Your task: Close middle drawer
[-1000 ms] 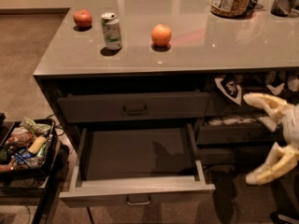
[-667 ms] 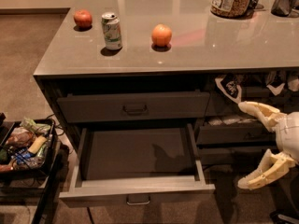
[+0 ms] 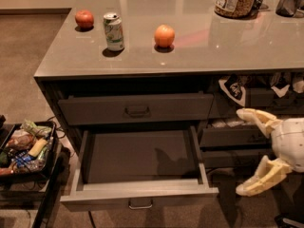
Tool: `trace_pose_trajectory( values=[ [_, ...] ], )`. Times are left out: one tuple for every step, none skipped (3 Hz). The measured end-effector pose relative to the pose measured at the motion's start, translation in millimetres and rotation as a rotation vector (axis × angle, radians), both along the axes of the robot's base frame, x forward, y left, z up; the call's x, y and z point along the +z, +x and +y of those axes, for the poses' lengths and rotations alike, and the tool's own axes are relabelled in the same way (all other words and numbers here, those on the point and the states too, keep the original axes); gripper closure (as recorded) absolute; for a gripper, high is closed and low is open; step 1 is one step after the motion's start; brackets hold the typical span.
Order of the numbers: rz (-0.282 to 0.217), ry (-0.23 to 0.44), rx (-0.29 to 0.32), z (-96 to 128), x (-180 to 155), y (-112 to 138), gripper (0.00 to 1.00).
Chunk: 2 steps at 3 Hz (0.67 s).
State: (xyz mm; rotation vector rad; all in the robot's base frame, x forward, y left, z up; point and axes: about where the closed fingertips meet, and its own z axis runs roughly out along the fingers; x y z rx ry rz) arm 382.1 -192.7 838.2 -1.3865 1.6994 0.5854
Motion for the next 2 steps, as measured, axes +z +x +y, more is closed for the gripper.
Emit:
trace_pose_trajectory(
  values=[
    [0.02,-0.022,-0.021,4,-34,-5,0.0],
    [0.053,-0.034,-0.032,2,-83,-19,0.0]
  ],
)
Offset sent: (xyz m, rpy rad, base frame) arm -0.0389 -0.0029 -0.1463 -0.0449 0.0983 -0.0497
